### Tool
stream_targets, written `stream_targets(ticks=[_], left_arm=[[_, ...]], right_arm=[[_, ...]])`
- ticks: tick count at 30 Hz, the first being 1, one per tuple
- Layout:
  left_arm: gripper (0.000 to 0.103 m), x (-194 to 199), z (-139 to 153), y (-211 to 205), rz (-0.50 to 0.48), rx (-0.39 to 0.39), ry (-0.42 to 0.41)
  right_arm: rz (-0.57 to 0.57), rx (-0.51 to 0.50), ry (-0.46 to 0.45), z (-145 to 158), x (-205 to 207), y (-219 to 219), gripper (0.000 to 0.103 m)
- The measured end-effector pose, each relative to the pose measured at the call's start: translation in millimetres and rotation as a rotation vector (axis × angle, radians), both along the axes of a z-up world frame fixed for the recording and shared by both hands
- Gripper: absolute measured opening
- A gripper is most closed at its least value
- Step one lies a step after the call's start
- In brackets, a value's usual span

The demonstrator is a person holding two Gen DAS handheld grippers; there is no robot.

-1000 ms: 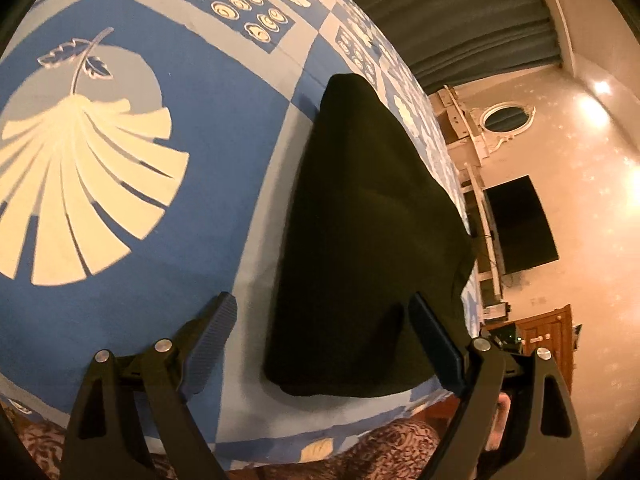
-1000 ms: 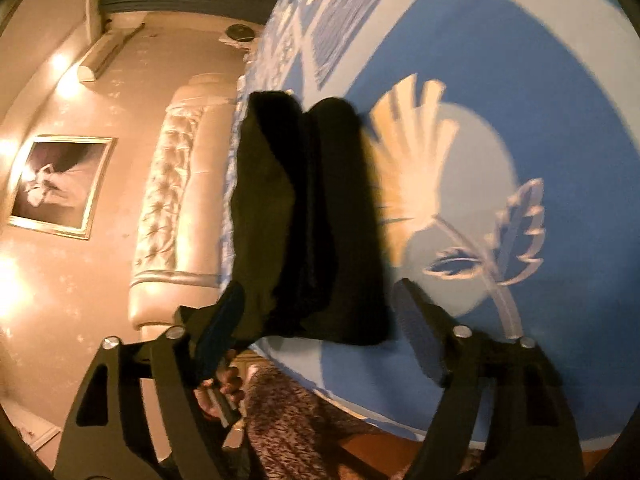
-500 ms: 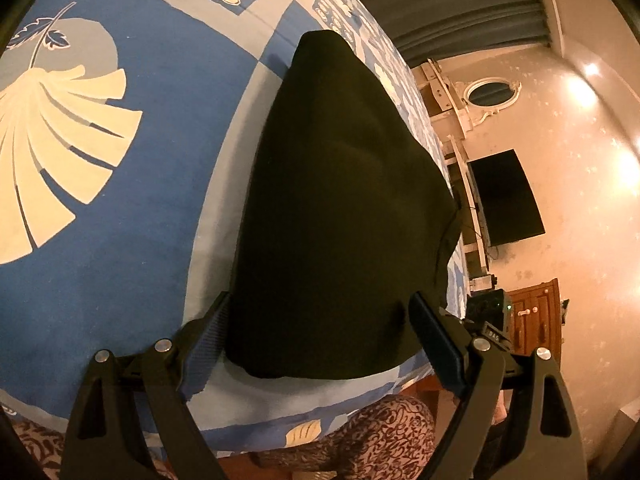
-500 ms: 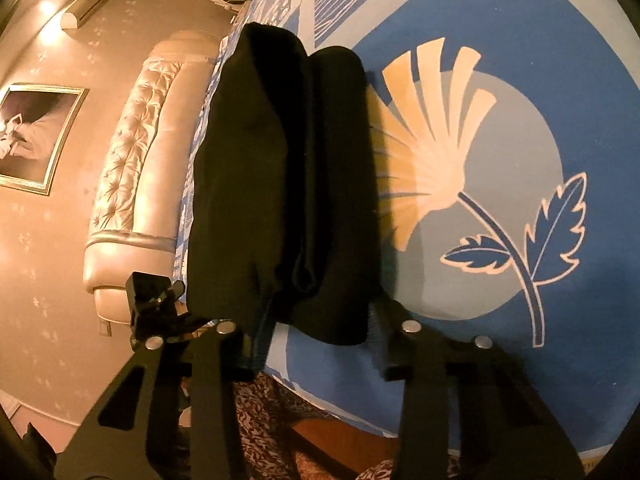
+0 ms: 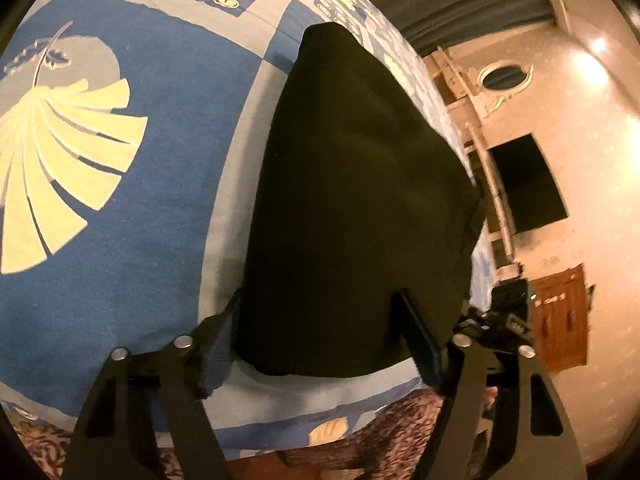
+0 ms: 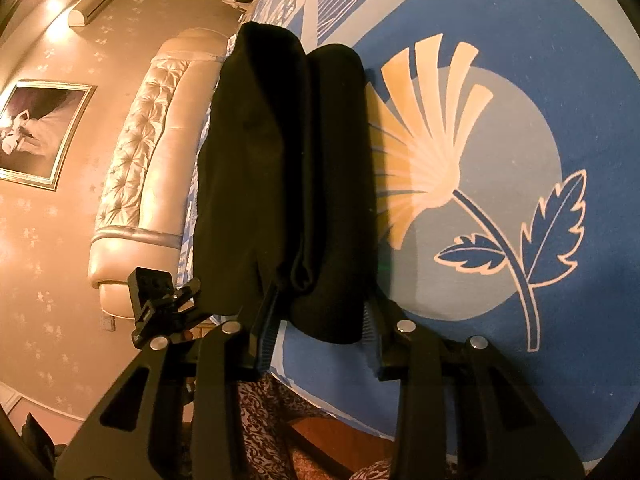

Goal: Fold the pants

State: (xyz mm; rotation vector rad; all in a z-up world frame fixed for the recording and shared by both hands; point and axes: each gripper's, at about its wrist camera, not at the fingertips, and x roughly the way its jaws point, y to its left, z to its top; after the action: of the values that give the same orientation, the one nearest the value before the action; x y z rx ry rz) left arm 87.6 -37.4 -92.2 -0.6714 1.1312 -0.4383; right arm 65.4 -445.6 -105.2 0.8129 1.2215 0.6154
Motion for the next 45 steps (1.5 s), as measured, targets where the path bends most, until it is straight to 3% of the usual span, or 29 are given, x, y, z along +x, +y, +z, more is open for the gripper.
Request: stream_targets(ticks=[8,34,37,40,42,45], left_arm=[[0.055,-0.1,10.6,-7.6,-0.032,0.103,-0.039],[0.055,-0.5,10.5,-7.0,-0.036,0.121,-0.048],[0.06,-1.0,10.7,-6.9,-0.035,0.112,-0.057],[0.07,0.8,12.3,-2.2,-0.047,0.072,-0.035],[0.074,2.3,20.4,4.3,-0.048,0.056,-0.035],[0.083,6.4,39.5,27.1,-0.017,0.007,-0.108]], right_arm=[[0.004,0.011,-0.008,-4.4,-0.9,-2.6,0.035],[0.005,0.022,-0.012,-5.7,-0.8,-2.7,0.035],[0.005,0.018,-0.024,-4.3,-1.0,-2.5,0.036],[0.018,0.01,-0.046,4.4,-1.2,-2.2,0.047],[0.012,-0.022,-0.076,17.4,-0.2,-6.9,0.069],[-0.042,-0.029,-0.134,37.0,6.5,-27.1,0.081]])
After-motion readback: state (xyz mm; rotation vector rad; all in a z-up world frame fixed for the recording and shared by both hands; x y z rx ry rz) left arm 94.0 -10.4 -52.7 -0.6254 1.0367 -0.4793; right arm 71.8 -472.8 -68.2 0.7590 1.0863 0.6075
